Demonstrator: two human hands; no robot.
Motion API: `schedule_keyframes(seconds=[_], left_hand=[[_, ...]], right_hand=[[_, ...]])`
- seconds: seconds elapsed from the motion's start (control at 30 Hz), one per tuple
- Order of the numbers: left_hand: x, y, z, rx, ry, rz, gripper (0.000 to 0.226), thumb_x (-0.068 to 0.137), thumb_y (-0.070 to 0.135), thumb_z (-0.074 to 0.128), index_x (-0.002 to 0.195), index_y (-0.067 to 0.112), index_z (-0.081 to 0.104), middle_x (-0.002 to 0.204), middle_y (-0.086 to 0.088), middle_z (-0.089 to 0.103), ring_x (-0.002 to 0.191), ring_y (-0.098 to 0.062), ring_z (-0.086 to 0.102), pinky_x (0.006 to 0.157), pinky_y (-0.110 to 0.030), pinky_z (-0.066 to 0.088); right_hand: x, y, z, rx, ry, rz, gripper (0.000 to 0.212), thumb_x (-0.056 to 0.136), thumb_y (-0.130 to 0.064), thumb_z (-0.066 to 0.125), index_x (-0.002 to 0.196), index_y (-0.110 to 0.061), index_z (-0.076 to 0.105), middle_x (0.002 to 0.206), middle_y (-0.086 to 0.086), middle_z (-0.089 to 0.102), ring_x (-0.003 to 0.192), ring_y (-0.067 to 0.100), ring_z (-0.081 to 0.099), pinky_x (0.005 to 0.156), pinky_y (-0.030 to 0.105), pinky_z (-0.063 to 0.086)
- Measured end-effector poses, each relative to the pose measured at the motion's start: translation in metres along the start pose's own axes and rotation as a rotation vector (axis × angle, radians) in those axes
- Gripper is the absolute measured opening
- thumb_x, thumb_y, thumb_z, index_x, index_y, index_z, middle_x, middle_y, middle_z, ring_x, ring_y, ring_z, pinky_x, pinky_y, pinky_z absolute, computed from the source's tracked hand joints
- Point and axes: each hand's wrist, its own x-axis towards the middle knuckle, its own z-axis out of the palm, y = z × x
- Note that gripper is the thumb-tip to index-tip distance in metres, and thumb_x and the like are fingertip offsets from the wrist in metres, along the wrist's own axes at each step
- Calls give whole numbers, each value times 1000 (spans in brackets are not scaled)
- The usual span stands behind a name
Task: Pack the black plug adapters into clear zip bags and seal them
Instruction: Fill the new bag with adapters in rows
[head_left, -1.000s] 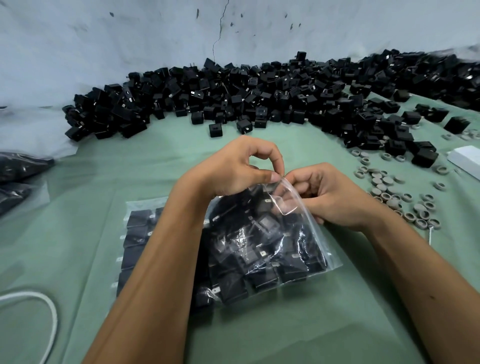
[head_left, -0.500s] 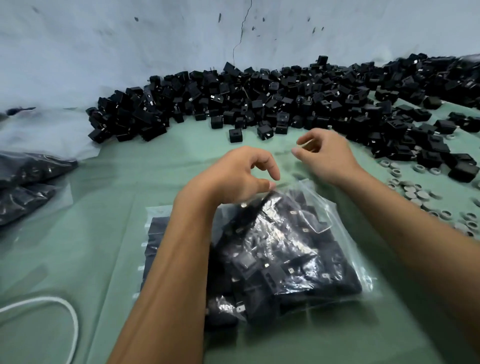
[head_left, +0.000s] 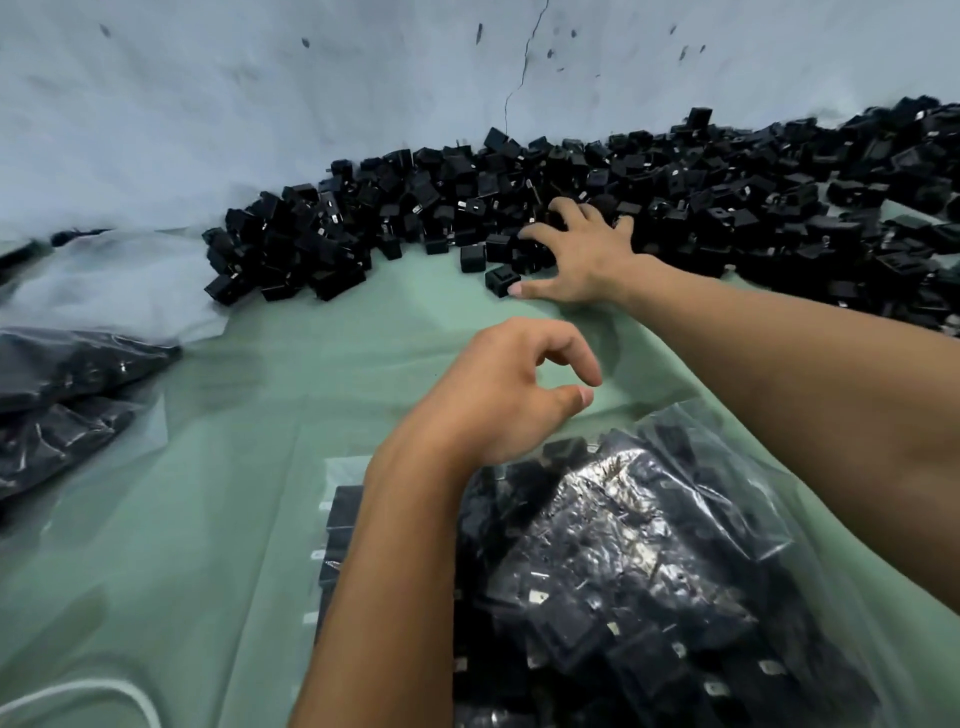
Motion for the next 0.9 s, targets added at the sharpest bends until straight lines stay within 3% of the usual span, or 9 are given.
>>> schedule_keyframes(seconds=[0.1, 0.23, 0.33, 0.5, 0.6, 0.7, 0.8, 0.9], left_hand=[[0, 0, -1, 9, -10, -20, 8, 92, 26, 74, 92, 34, 72, 104, 21, 58, 115, 0, 55, 92, -24, 46], [0, 0, -5, 10, -5, -24, 8, 92, 25, 74, 93, 33, 73, 107, 18, 62, 116, -1, 55, 95, -26, 47], [-1, 3, -4, -3, -8, -26, 9, 92, 23, 75, 92, 32, 73, 111, 14, 64, 117, -5, 56, 99, -31, 49], [0, 10, -3, 6, -11, 0, 9, 91, 21, 76, 93, 29, 74, 107, 15, 63, 114, -6, 57, 94, -27, 48], [-2, 16, -2, -4, -14, 18, 15, 91, 22, 76, 88, 36, 72, 107, 18, 63, 114, -4, 57, 93, -26, 47], [-1, 20, 2, -3, -31, 36, 15, 91, 22, 76, 88, 36, 72, 107, 19, 63, 111, 1, 56, 90, -23, 46], [-1, 24, 7, 17, -51, 37, 15, 91, 21, 76, 89, 35, 72, 106, 21, 62, 107, 6, 54, 85, -20, 43], [-1, 26, 11, 25, -60, 32, 15, 91, 22, 76, 88, 36, 72, 105, 21, 62, 109, 5, 54, 91, -26, 46]], right_hand=[[-6, 2, -3, -2, 22, -62, 73, 78, -87, 51, 137, -45, 45, 158, 3, 23, 141, 34, 36, 108, 68, 28], [-37, 18, -5, 81, -28, -113, 60, 90, -71, 56, 140, -41, 44, 155, 7, 22, 130, 36, 49, 105, 61, 41], [-80, 32, -4, 127, -1, -147, 56, 94, -65, 56, 143, -44, 43, 154, 6, 27, 135, 33, 44, 106, 57, 35], [-148, 46, -11, 309, -19, -93, 46, 90, -57, 67, 132, -40, 59, 150, 0, 38, 142, 24, 33, 115, 53, 25], [-191, 54, -18, 579, 181, 84, 12, 94, -42, 69, 103, -36, 74, 142, -10, 47, 140, 16, 31, 118, 50, 19], [-224, 57, -25, 686, 395, 255, 11, 95, -33, 67, 86, -35, 73, 130, -15, 54, 135, 12, 35, 114, 50, 22], [-240, 56, -25, 567, 389, 254, 10, 93, -30, 71, 98, -39, 69, 134, -15, 55, 138, 15, 35, 113, 46, 22], [-236, 49, -30, 338, 181, -27, 43, 92, -31, 72, 131, -45, 61, 148, -22, 48, 146, 15, 25, 112, 46, 16]])
